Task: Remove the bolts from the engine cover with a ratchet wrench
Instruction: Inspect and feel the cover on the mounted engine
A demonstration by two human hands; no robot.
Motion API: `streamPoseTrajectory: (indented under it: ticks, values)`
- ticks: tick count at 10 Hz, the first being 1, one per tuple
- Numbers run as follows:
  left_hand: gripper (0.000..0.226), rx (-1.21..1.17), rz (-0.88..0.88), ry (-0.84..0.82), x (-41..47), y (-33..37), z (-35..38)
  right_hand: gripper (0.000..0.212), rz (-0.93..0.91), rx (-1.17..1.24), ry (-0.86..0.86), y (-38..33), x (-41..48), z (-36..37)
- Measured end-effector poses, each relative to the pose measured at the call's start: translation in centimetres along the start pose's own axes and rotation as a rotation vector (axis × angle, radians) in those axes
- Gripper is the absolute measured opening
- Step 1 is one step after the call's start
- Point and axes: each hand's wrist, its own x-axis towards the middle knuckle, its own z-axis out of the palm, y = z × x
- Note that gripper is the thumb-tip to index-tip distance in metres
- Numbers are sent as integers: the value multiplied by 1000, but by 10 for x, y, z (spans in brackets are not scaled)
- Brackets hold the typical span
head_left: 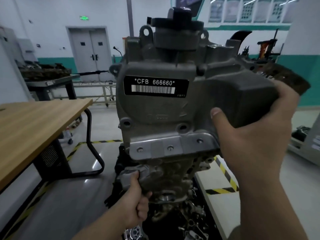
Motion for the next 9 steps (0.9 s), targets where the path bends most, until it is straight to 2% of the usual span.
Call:
streamPoseTrajectory:
  ticks: [1,2,3,4,6,9]
  values:
    - [83,79,-27,27,1,-8,0,72,-78,-84,-46,-56,-64,92]
    - [83,148,-72,72,2,-16,4,71,-113,-118,-57,-42,-85,91]
    - [83,181,-99,124,7,-24,8,73,-33,-175,-102,-39,-82,97]
    - [77,149,-49,136,17,-22,14,74,-36,-206,-155,-32,-95,112]
    - [60,73,43,126,36,-22,18,78,-73,-199,-124,-27,-104,127]
    - [58,74,3,122,49,-19,13,77,-79,-117,-122,-4,-107,135]
